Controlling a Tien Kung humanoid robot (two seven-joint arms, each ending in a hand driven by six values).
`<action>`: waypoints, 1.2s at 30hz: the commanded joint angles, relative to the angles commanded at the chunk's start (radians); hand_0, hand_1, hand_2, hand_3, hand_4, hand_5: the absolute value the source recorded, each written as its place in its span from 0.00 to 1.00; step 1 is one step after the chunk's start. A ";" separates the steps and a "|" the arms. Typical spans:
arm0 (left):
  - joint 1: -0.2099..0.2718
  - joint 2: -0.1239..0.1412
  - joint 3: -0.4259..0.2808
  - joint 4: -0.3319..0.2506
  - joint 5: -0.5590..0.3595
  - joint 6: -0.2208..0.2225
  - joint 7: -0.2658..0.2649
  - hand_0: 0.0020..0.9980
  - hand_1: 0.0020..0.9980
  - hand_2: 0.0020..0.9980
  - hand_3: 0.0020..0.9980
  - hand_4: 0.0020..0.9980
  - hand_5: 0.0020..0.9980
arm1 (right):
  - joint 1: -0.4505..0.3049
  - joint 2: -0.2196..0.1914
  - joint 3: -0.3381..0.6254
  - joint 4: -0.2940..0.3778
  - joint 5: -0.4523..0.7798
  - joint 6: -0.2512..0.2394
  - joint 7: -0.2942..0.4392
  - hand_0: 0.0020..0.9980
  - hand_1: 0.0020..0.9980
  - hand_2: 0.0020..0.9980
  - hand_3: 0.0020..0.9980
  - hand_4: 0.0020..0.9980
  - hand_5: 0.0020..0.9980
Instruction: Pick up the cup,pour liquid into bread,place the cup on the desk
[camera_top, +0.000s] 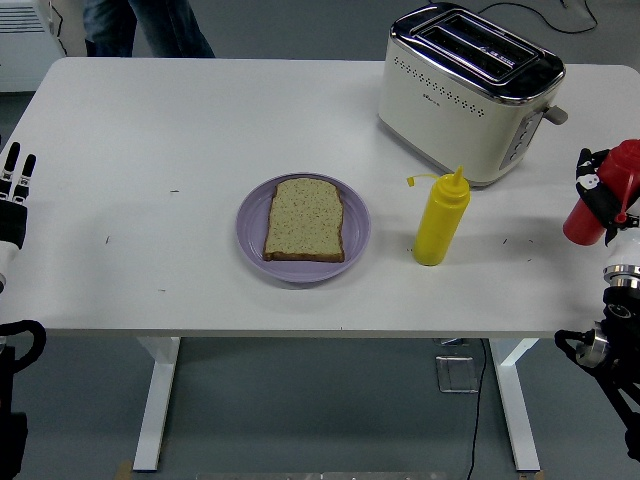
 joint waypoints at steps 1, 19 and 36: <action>0.000 0.000 0.000 0.000 0.000 0.000 0.000 0.79 0.74 0.74 0.70 0.51 1.00 | 0.007 0.002 -0.018 -0.005 0.004 0.003 0.002 0.26 0.25 0.33 0.38 0.50 0.02; 0.004 0.000 0.007 0.001 0.000 0.000 0.000 0.79 0.74 0.74 0.70 0.51 1.00 | 0.069 0.027 -0.179 -0.099 0.044 0.020 0.008 0.33 0.34 0.39 0.39 0.49 0.02; 0.008 -0.001 0.009 0.002 0.000 0.000 0.000 0.79 0.74 0.74 0.70 0.52 1.00 | 0.080 0.041 -0.208 -0.104 0.053 0.033 0.009 0.38 0.39 0.43 0.43 0.49 0.05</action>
